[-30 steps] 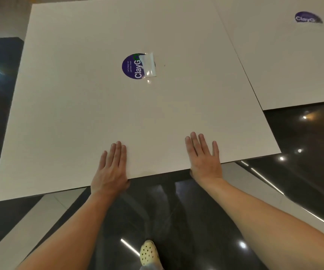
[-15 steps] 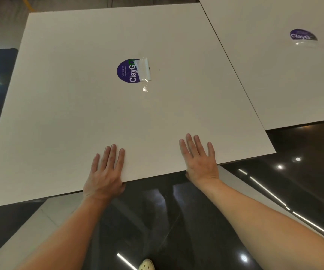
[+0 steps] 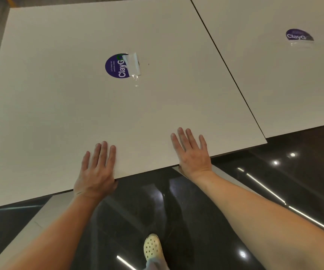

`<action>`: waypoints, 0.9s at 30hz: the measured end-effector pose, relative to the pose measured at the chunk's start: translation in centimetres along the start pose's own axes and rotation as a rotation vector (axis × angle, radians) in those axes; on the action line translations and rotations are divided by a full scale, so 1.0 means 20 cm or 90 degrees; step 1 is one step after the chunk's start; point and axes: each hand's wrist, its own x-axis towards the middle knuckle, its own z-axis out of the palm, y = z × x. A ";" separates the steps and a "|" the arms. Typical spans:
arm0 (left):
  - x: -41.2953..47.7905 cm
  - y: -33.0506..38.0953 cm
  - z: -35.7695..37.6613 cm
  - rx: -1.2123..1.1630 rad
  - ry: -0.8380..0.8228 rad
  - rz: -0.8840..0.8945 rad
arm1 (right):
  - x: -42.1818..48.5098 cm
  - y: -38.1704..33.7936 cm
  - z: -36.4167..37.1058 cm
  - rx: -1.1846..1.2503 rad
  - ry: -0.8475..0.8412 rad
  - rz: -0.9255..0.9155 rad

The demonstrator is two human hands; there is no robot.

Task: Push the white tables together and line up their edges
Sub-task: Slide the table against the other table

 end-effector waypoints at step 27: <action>0.30 1.10 -0.35 -0.111 -0.053 0.011 | -0.34 0.92 -0.15 0.125 -0.108 0.038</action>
